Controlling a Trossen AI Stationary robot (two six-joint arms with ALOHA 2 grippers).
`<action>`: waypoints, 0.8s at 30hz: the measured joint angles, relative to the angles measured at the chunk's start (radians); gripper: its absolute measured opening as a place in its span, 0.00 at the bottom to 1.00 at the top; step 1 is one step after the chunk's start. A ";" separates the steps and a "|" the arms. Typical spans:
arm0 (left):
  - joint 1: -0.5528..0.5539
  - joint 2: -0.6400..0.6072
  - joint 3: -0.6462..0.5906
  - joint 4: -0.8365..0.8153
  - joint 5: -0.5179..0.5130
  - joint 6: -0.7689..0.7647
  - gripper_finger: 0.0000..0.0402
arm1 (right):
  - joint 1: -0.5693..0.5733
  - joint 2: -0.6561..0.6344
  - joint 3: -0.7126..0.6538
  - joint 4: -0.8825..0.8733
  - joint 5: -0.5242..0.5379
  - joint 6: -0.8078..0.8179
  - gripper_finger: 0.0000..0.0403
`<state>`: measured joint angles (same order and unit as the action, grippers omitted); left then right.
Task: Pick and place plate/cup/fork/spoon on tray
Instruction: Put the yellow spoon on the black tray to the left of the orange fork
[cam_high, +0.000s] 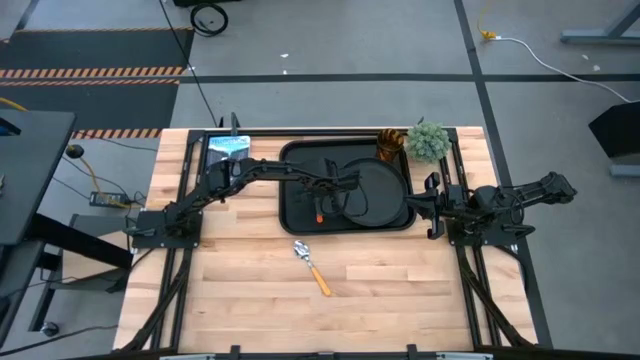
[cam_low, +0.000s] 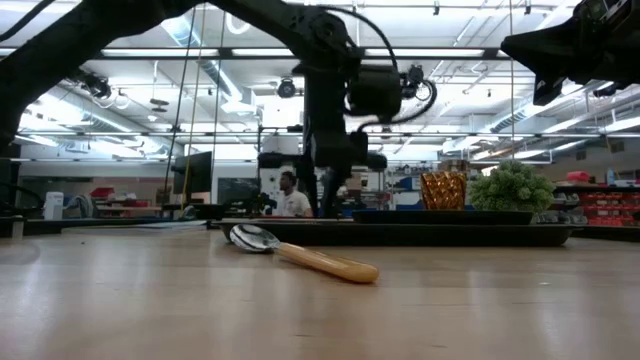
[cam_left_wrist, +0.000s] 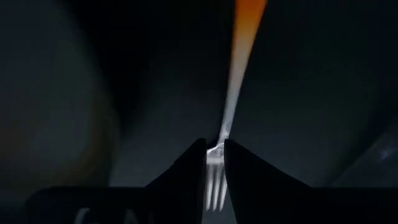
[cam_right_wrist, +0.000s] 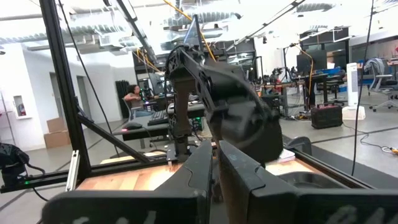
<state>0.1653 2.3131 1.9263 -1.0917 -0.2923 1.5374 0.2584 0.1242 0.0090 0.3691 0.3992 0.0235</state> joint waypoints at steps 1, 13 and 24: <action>-0.001 -0.010 0.000 0.001 0.001 -0.008 0.16 | 0.000 0.000 0.000 0.000 0.000 0.000 0.08; -0.061 -0.054 0.001 0.049 0.106 -0.922 0.16 | 0.000 0.000 0.000 0.003 0.000 0.000 0.08; -0.195 -0.064 0.001 0.066 0.211 -1.888 0.16 | 0.000 0.000 0.000 0.003 0.000 0.000 0.08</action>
<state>-0.0300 2.2494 1.9274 -1.0262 -0.0814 -0.3503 0.2587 0.1244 0.0090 0.3721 0.3990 0.0238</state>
